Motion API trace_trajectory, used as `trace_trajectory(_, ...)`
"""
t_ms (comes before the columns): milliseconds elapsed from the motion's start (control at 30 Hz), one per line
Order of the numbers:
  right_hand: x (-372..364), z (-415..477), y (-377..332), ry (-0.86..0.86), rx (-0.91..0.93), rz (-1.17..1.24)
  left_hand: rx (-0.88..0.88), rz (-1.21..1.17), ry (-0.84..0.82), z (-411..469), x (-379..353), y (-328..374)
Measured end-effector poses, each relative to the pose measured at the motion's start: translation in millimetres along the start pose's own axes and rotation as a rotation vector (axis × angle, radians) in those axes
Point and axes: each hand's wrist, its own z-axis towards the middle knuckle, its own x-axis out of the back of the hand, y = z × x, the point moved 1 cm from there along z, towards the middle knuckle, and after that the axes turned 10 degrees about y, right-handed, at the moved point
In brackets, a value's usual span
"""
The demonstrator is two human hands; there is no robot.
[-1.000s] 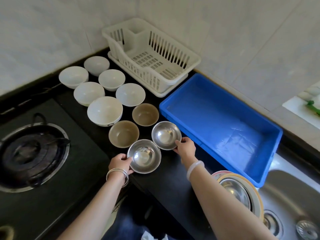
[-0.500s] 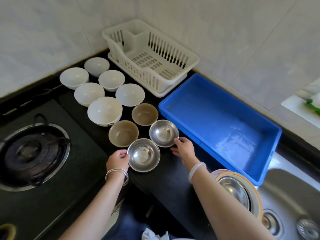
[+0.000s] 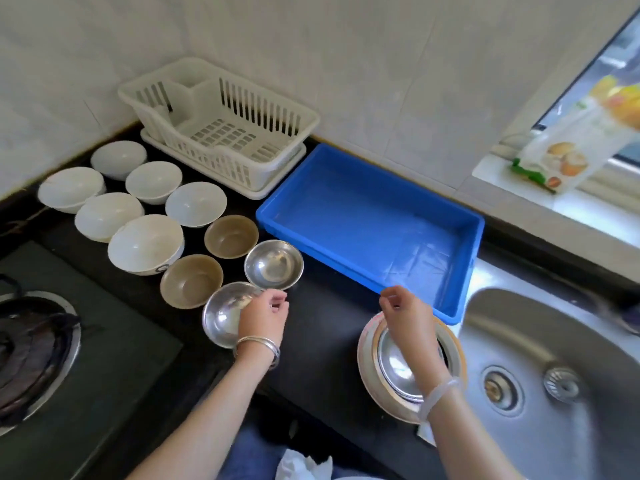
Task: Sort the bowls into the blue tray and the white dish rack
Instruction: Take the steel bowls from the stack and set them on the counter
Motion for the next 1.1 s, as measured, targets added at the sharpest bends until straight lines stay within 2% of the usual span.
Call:
trace_trajectory(167,48,-23,70,0.209,-0.051,-0.297,-0.150,0.109,-0.246,-41,-60,26)
trace_trajectory(267,55,-36,96,0.208,-0.166,-0.307,-0.200,0.154,-0.362,-62,-86,37)
trace_trajectory(367,49,-43,105,0.179,-0.264,-0.198,-0.236,0.191,-0.434,-75,-104,43)
trace_trajectory(900,56,-39,101,0.167,-0.183,-0.222,-0.264,0.274,-0.395,-79,-116,37)
trace_trajectory(1100,68,-42,97,0.221,-0.233,-0.235,-0.275,0.300,-0.375,-80,-119,38)
